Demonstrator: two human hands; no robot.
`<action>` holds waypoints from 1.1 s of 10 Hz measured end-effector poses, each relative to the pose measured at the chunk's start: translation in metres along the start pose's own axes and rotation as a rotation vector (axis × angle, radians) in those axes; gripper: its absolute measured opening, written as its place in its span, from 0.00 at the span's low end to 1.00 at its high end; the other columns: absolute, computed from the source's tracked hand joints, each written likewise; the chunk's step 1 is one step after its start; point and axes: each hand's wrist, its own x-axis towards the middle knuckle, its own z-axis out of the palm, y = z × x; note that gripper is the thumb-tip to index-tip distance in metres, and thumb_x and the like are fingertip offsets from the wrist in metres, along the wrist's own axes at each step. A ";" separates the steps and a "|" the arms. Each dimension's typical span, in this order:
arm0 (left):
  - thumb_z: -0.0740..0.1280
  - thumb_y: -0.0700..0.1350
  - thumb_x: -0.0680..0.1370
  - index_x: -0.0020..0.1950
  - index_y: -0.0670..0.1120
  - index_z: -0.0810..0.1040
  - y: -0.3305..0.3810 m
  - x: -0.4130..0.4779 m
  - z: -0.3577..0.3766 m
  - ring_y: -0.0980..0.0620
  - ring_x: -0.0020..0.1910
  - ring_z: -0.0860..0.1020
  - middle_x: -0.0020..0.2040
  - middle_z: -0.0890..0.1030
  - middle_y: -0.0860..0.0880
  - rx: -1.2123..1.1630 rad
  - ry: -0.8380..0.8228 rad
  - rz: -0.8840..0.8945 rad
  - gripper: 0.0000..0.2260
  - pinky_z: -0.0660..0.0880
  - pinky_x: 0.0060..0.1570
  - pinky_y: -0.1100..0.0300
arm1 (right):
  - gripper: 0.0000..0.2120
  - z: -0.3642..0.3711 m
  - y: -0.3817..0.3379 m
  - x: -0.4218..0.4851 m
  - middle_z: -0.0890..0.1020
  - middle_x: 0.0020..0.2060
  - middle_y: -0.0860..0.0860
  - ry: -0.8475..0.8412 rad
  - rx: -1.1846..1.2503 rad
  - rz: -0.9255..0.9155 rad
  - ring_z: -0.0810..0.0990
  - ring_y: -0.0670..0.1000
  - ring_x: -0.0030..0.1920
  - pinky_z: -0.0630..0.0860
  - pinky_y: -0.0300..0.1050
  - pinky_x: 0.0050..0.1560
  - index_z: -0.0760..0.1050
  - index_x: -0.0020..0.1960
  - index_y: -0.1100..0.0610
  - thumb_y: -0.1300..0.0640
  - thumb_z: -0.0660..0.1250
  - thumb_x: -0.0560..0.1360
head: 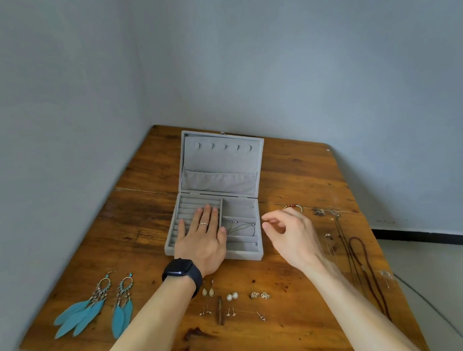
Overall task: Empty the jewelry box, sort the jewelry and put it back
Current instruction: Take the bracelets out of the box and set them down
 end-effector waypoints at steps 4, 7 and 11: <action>0.44 0.54 0.83 0.82 0.49 0.40 -0.002 0.000 -0.001 0.52 0.80 0.38 0.82 0.40 0.51 0.002 -0.012 0.004 0.28 0.35 0.76 0.45 | 0.09 0.037 -0.032 0.047 0.78 0.49 0.50 -0.262 -0.335 -0.396 0.74 0.52 0.53 0.73 0.46 0.46 0.83 0.57 0.50 0.54 0.66 0.80; 0.45 0.55 0.83 0.82 0.48 0.39 -0.003 0.001 0.000 0.51 0.80 0.38 0.82 0.40 0.49 0.000 -0.025 0.023 0.29 0.37 0.77 0.42 | 0.17 0.037 -0.038 0.049 0.77 0.45 0.53 -0.279 -0.527 -0.609 0.77 0.55 0.47 0.74 0.48 0.41 0.82 0.59 0.52 0.63 0.75 0.72; 0.44 0.55 0.83 0.82 0.48 0.39 -0.001 0.001 -0.003 0.51 0.80 0.38 0.82 0.40 0.49 0.006 -0.033 0.013 0.29 0.36 0.77 0.43 | 0.06 0.021 -0.025 0.050 0.75 0.51 0.48 -0.236 -0.378 -0.416 0.74 0.49 0.50 0.71 0.42 0.44 0.75 0.55 0.54 0.56 0.59 0.83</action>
